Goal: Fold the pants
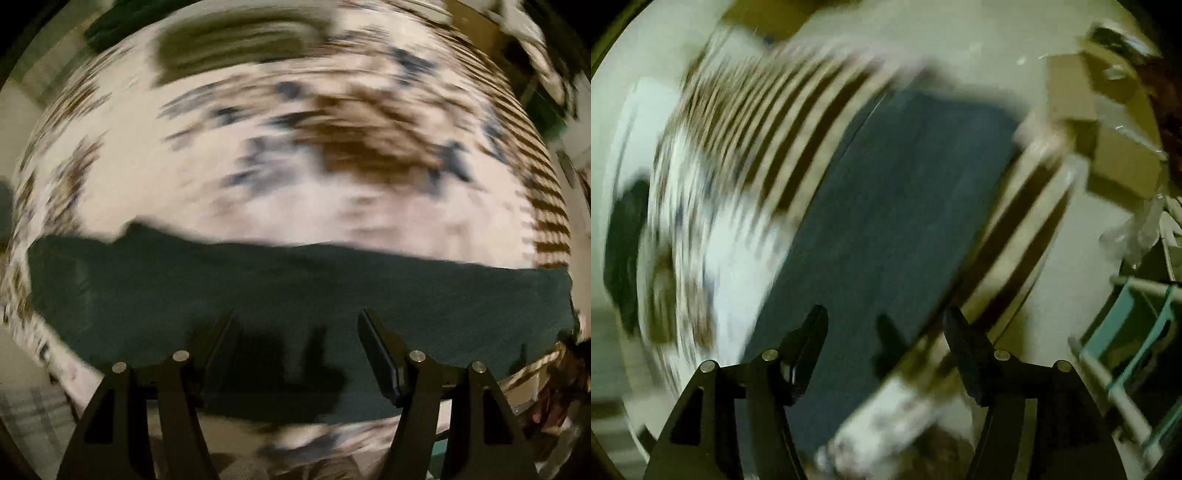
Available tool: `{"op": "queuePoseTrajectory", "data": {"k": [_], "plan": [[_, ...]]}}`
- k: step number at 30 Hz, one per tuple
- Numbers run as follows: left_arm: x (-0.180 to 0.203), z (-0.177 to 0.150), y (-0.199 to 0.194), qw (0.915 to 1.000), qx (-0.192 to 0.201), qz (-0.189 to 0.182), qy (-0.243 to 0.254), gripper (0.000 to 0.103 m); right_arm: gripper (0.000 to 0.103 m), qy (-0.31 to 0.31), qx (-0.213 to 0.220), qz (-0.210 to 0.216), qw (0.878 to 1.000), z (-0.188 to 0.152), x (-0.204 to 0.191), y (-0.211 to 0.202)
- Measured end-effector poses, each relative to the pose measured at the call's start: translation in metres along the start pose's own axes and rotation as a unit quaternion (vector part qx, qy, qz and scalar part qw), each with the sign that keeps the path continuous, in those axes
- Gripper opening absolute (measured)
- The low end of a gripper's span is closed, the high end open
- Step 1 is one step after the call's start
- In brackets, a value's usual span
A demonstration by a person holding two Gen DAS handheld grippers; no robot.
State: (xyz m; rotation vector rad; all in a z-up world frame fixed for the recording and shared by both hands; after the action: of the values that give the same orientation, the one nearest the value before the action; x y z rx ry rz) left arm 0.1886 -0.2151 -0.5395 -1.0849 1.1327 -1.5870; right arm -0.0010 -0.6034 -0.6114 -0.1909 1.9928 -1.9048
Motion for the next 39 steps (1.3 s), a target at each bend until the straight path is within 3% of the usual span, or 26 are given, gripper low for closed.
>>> {"op": "queuePoseTrajectory", "data": {"k": [3,6,10,15,19,20,21,22,23,26,30,33,38,39], "plan": [[-0.091,-0.009,-0.028,0.9979,0.002,0.026,-0.060,0.064,0.067,-0.067,-0.075,0.014,0.995,-0.076,-0.068,0.023],[-0.185,-0.020,-0.049,0.9916,0.008,0.057,-0.116,0.064,0.067,-0.101,-0.117,0.035,0.987,-0.151,-0.120,0.045],[-0.296,-0.033,-0.058,0.9775,0.012,0.081,-0.194,0.064,0.067,-0.105,-0.135,0.032,0.985,-0.222,-0.159,0.077],[-0.395,-0.041,-0.044,0.9597,0.013,0.057,-0.275,0.064,0.067,-0.037,-0.113,0.025,0.993,-0.257,-0.168,0.103],[-0.426,-0.042,-0.029,0.9495,0.028,0.007,-0.312,0.064,0.052,-0.022,-0.078,0.027,0.996,-0.265,-0.172,0.107],[-0.431,-0.042,-0.023,0.9465,0.028,-0.009,-0.321,0.060,0.037,-0.022,-0.072,0.024,0.997,-0.264,-0.174,0.108],[-0.433,-0.043,-0.019,0.9440,0.034,-0.025,-0.327,0.046,0.016,-0.021,-0.061,0.013,0.998,-0.265,-0.175,0.109],[-0.433,-0.043,-0.019,0.9432,0.046,-0.030,-0.328,0.039,0.012,-0.019,-0.048,0.005,0.999,-0.266,-0.175,0.108],[-0.430,-0.043,-0.022,0.9451,0.060,-0.030,-0.320,0.026,0.010,-0.016,-0.042,0.003,0.999,-0.265,-0.174,0.105],[-0.422,-0.048,-0.034,0.9474,0.082,-0.034,-0.308,0.012,0.009,-0.033,-0.022,-0.012,0.999,-0.268,-0.176,0.092],[-0.415,-0.064,-0.066,0.9473,0.103,-0.047,-0.300,0.011,0.008,-0.056,-0.003,-0.022,0.998,-0.269,-0.179,0.066],[-0.420,-0.072,-0.079,0.9468,0.095,-0.055,-0.303,0.011,0.008,-0.070,0.001,-0.025,0.997,-0.270,-0.178,0.052],[-0.425,-0.080,-0.044,0.9468,0.038,-0.050,-0.315,0.013,0.008,-0.099,-0.028,-0.067,0.992,-0.268,-0.187,0.074],[-0.430,-0.083,-0.033,0.9456,0.023,-0.050,-0.321,0.014,0.010,-0.089,-0.060,-0.080,0.991,-0.265,-0.184,0.086]]}}
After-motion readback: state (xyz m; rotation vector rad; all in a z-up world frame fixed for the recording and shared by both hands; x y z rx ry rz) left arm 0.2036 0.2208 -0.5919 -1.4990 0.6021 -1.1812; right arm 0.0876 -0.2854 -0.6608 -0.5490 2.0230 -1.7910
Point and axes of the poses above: each gripper's, at about its wrist camera, not at the fingertips, and y roughly the way its jaws point, x to its right, z to its top, the point moved 1 cm from there along y, roughly the way its jaws point, and after that the axes turned 12 degrees about -z, right-handed, at the moved point
